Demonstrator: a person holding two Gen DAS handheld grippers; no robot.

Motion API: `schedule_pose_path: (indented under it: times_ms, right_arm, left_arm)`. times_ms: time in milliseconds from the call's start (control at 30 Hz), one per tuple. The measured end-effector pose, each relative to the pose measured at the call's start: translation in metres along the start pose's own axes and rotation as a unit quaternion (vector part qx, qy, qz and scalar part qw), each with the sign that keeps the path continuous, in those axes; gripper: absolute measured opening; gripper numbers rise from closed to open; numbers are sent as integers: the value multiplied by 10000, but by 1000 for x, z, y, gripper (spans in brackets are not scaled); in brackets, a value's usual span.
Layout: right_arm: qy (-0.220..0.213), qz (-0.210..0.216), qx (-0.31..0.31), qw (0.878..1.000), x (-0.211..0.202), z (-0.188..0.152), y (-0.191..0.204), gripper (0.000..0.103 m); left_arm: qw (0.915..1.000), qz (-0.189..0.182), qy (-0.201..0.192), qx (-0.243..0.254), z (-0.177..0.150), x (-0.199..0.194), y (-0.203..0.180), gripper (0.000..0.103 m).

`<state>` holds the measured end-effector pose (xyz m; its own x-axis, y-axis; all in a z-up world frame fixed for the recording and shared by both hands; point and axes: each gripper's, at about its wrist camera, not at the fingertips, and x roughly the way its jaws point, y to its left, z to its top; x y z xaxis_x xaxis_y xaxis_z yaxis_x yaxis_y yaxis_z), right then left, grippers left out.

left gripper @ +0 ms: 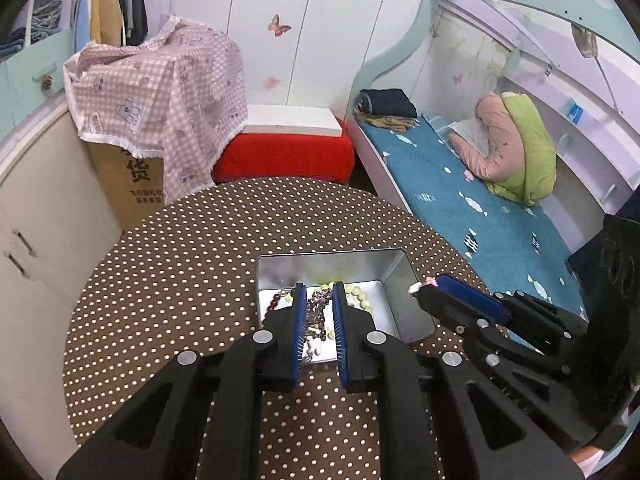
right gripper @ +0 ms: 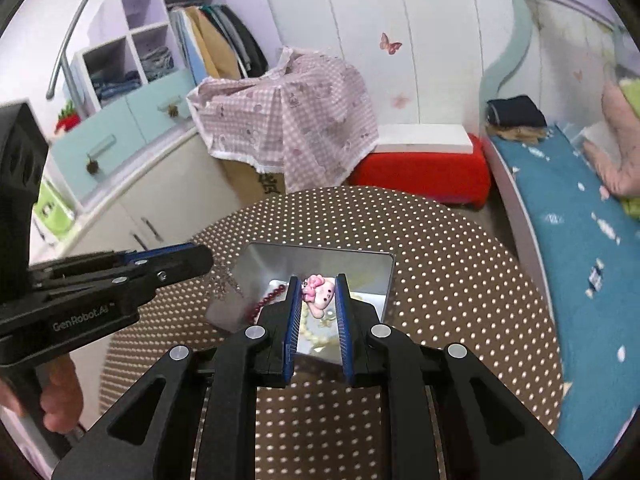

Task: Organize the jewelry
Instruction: 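Carry the chain and kitty charm into the grey tin and open both tools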

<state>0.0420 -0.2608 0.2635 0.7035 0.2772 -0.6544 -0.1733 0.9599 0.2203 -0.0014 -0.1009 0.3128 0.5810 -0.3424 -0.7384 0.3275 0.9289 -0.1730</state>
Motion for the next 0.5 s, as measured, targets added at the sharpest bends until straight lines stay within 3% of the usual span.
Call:
schedule_pose_path:
  times_ms: [333,500]
  right_arm:
    - [84,5,-160,9998,18,1,3,18]
    - [124,-89,23,9999,18,0,-3,24]
  left_arm:
    - [9999,75,135,-3,2,18,4,12]
    - [9995,255,168,62,1,20,3,13]
